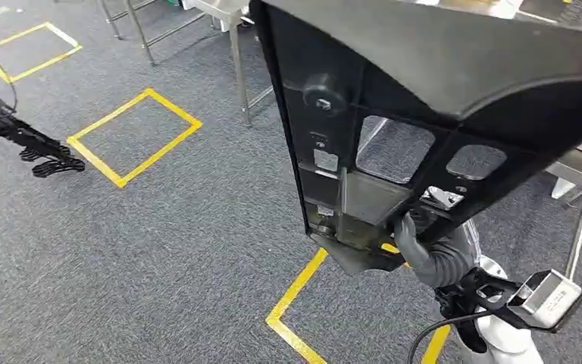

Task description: Take the parts from the cabinet and place them on the table.

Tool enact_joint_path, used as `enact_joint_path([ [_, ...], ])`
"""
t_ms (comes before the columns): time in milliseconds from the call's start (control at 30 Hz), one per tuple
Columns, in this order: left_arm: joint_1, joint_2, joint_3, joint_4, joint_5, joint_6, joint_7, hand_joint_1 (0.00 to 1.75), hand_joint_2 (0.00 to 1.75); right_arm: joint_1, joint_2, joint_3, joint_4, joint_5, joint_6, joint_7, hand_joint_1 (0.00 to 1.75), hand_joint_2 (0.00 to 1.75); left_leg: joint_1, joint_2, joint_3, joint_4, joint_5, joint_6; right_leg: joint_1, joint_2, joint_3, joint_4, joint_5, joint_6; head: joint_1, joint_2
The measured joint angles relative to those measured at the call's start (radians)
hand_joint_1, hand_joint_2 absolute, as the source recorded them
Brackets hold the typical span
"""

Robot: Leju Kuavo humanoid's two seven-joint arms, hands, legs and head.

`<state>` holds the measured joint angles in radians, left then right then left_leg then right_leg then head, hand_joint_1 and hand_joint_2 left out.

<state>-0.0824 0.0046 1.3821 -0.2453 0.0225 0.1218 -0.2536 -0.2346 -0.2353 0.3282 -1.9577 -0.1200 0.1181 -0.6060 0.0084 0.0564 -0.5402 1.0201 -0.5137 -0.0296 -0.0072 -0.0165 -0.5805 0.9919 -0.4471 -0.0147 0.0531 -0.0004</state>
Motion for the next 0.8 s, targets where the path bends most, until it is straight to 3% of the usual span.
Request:
enact_joint_path([
  [33,0.003,-0.001,0.000,0.000,0.000,-0.006,-0.005,0.00,1.75,0.001,0.000,-0.004,0.000,-0.009,0.008,-0.005,1.75,1.75,0.003,-0.031,-0.027,0.063,-0.040,-0.001,0.000,0.008,0.000,0.000,0.001,-0.004,-0.002,0.000],
  [100,0.008,-0.001,0.000,0.000,0.000,-0.009,-0.011,0.00,1.75,0.005,-0.003,-0.013,0.000,-0.024,0.021,-0.010,1.75,1.75,0.003,-0.049,-0.101,0.223,-0.112,-0.006,0.001,0.030,-0.001,0.001,0.001,-0.006,-0.004,0.000],
  [133,0.011,-0.001,0.000,0.000,0.000,-0.014,-0.017,0.00,1.75,0.010,-0.005,-0.021,0.000,-0.033,0.031,-0.010,1.75,1.75,0.003,-0.049,-0.134,0.289,-0.129,-0.008,0.002,0.043,0.000,0.002,0.001,-0.006,-0.004,0.000],
  [167,0.012,-0.001,0.000,0.000,0.000,-0.018,-0.019,0.00,1.75,0.014,-0.006,-0.029,0.000,-0.038,0.037,-0.010,1.75,1.75,0.003,-0.049,-0.145,0.302,-0.117,-0.007,0.002,0.057,0.000,0.003,0.001,-0.006,-0.003,0.000],
  [200,0.013,-0.003,0.000,0.000,0.000,-0.021,-0.019,0.00,1.75,0.015,-0.007,-0.036,0.000,-0.041,0.045,-0.010,1.75,1.75,0.003,-0.050,-0.133,0.268,-0.086,-0.006,0.002,0.070,0.001,0.004,0.001,-0.006,-0.004,0.000],
  [233,0.013,-0.003,0.000,0.000,0.000,-0.024,-0.019,0.00,1.75,0.015,-0.008,-0.042,0.000,-0.042,0.050,-0.010,1.75,1.75,0.004,-0.053,-0.097,0.183,-0.033,-0.002,0.001,0.084,0.002,0.005,0.001,-0.005,-0.004,0.000],
  [267,0.012,-0.003,0.000,0.000,0.000,-0.025,-0.019,0.00,1.75,0.014,-0.008,-0.048,-0.002,-0.042,0.053,-0.011,1.75,1.75,0.004,-0.068,-0.052,0.082,0.019,0.002,0.001,0.097,0.004,0.007,0.000,-0.004,-0.004,0.000],
  [300,0.012,-0.003,0.000,0.000,0.000,-0.025,-0.020,0.00,1.75,0.014,-0.008,-0.053,-0.002,-0.044,0.057,-0.011,1.75,1.75,0.005,-0.113,-0.018,-0.001,0.044,0.009,0.000,0.108,0.004,0.008,-0.001,-0.001,-0.005,0.000],
  [333,0.011,-0.003,0.000,0.000,0.000,-0.025,-0.021,0.00,1.75,0.012,-0.008,-0.057,-0.002,-0.046,0.062,-0.011,1.75,1.75,0.009,-0.145,-0.009,-0.021,0.033,0.013,0.005,0.117,-0.003,0.014,-0.001,0.007,-0.003,0.000],
  [433,0.006,-0.004,0.000,0.000,0.000,-0.024,-0.023,0.00,1.75,0.012,-0.011,-0.068,-0.002,-0.050,0.074,-0.010,1.75,1.75,-0.002,-0.113,-0.010,-0.017,0.036,0.026,-0.008,0.148,-0.013,0.007,0.009,0.028,-0.004,0.000],
  [467,0.005,-0.004,0.000,0.000,0.000,-0.023,-0.022,0.00,1.75,0.010,-0.011,-0.074,-0.002,-0.052,0.078,-0.011,1.75,1.75,0.007,-0.102,-0.007,-0.030,0.044,0.037,-0.002,0.157,-0.015,0.006,0.010,0.037,-0.005,0.000],
  [500,0.002,-0.006,0.000,0.000,0.000,-0.024,-0.022,0.00,1.75,0.010,-0.014,-0.081,-0.002,-0.056,0.083,-0.011,1.75,1.75,0.007,-0.085,-0.002,-0.038,0.049,0.042,-0.002,0.104,-0.020,0.024,-0.003,0.037,-0.005,0.000],
  [533,0.004,-0.006,0.001,0.000,0.000,-0.024,-0.022,0.00,1.75,0.002,-0.019,-0.085,-0.002,-0.059,0.086,-0.011,1.75,1.75,0.007,-0.074,-0.002,-0.041,0.050,0.049,0.000,0.056,-0.043,0.068,-0.036,0.038,0.004,0.000],
  [567,0.006,-0.005,0.003,0.000,0.000,-0.027,-0.023,0.00,1.75,-0.002,-0.021,-0.090,-0.002,-0.063,0.087,-0.011,1.75,1.75,0.005,-0.063,-0.004,-0.041,0.050,0.050,-0.001,0.035,-0.078,0.139,-0.076,0.041,0.005,0.000],
  [633,0.010,-0.003,0.006,0.000,0.000,-0.037,-0.022,0.00,1.75,-0.003,-0.026,-0.099,0.001,-0.070,0.091,-0.005,1.75,1.75,0.002,-0.037,-0.006,-0.040,0.049,0.052,-0.007,0.026,-0.153,0.296,-0.138,0.049,0.005,0.000],
  [667,0.011,-0.002,0.007,0.000,0.000,-0.040,-0.022,0.00,1.75,-0.003,-0.029,-0.102,0.003,-0.071,0.094,-0.004,1.75,1.75,0.002,-0.024,-0.006,-0.039,0.048,0.051,-0.009,0.025,-0.165,0.321,-0.137,0.051,0.005,0.000],
  [700,0.010,-0.001,0.007,0.000,0.000,-0.041,-0.022,0.00,1.75,-0.003,-0.033,-0.105,0.005,-0.072,0.097,-0.004,1.75,1.75,0.002,-0.011,-0.006,-0.038,0.047,0.050,-0.009,0.022,-0.151,0.295,-0.112,0.053,0.005,0.000],
  [767,0.008,-0.001,0.008,0.000,0.000,-0.045,-0.021,0.00,1.75,-0.005,-0.039,-0.110,0.005,-0.073,0.097,-0.004,1.75,1.75,0.003,0.008,-0.004,-0.033,0.042,0.045,-0.010,0.005,-0.063,0.136,-0.034,0.051,0.006,0.000],
  [800,0.007,-0.001,0.009,0.000,0.000,-0.047,-0.018,0.00,1.75,-0.007,-0.043,-0.113,0.005,-0.073,0.097,-0.005,1.75,1.75,0.002,0.016,-0.003,-0.030,0.038,0.040,-0.008,-0.028,-0.010,0.042,-0.002,0.048,0.006,0.000],
])
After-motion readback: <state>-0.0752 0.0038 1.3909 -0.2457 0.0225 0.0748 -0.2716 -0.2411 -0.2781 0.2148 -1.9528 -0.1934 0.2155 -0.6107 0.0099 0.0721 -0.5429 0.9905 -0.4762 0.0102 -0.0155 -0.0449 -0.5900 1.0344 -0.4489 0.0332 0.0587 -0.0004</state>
